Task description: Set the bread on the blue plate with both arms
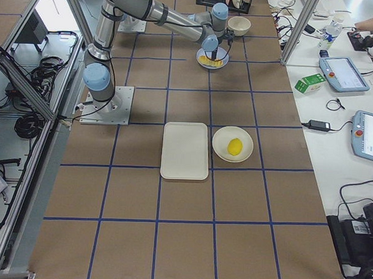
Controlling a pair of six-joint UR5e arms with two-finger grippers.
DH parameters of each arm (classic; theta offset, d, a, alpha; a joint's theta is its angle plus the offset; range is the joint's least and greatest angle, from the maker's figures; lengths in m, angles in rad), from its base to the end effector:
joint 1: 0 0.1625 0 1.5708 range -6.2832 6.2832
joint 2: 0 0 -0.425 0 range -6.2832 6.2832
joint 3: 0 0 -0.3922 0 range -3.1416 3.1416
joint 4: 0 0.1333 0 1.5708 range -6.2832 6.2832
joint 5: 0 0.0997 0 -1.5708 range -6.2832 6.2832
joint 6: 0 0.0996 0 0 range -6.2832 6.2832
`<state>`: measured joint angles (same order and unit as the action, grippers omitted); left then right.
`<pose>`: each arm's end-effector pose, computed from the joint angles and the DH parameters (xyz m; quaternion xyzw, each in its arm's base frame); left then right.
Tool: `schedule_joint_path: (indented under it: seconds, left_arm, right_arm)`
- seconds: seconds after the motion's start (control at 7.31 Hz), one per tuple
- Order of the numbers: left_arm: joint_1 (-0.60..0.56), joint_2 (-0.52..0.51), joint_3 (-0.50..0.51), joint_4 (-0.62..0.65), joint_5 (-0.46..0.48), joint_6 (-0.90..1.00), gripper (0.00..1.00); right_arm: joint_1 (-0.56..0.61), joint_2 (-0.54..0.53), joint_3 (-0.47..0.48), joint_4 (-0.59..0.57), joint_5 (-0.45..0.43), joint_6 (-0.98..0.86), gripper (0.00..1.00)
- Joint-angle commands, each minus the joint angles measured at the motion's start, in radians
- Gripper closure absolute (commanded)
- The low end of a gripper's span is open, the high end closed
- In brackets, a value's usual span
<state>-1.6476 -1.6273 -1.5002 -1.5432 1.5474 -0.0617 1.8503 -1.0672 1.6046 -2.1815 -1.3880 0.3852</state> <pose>-0.1751 -0.5080 0.4970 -0.0078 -0.9997 0.0200 0.0131 0.3245 -0.5817 0.2436 0.0492 0.9939 -0.0047 0.0981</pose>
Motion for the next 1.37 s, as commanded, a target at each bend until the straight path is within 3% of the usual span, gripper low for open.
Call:
schedule_joint_path:
  seconds: [0.0,0.27,0.41,0.55,0.82,0.96,1.23]
  left_arm:
    - [0.000,0.000,0.000,0.000,0.000,0.005,0.00]
    - [0.000,0.000,-0.002,0.000,0.000,0.005,0.00]
    - [0.002,0.000,0.000,-0.002,0.000,0.005,0.00]
    - [0.002,0.000,-0.002,-0.002,0.000,0.005,0.00]
    - [0.002,0.000,0.000,0.000,0.000,0.005,0.00]
    - [0.002,0.000,0.000,0.000,0.000,0.005,0.00]
    - [0.000,0.000,-0.002,-0.002,0.000,0.005,0.00]
  right_arm:
    - [-0.032,-0.010,-0.043,0.087,-0.015,-0.037,0.00]
    - [-0.148,-0.090,-0.051,0.242,-0.028,-0.212,0.00]
    - [-0.210,-0.155,-0.052,0.309,-0.119,-0.317,0.00]
    - [-0.261,-0.221,-0.055,0.372,-0.135,-0.398,0.00]
    - [-0.263,-0.388,-0.065,0.530,-0.181,-0.402,0.00]
    - [-0.263,-0.449,-0.058,0.549,-0.178,-0.404,0.00]
    - [-0.261,-0.427,-0.071,0.533,-0.169,-0.397,0.00]
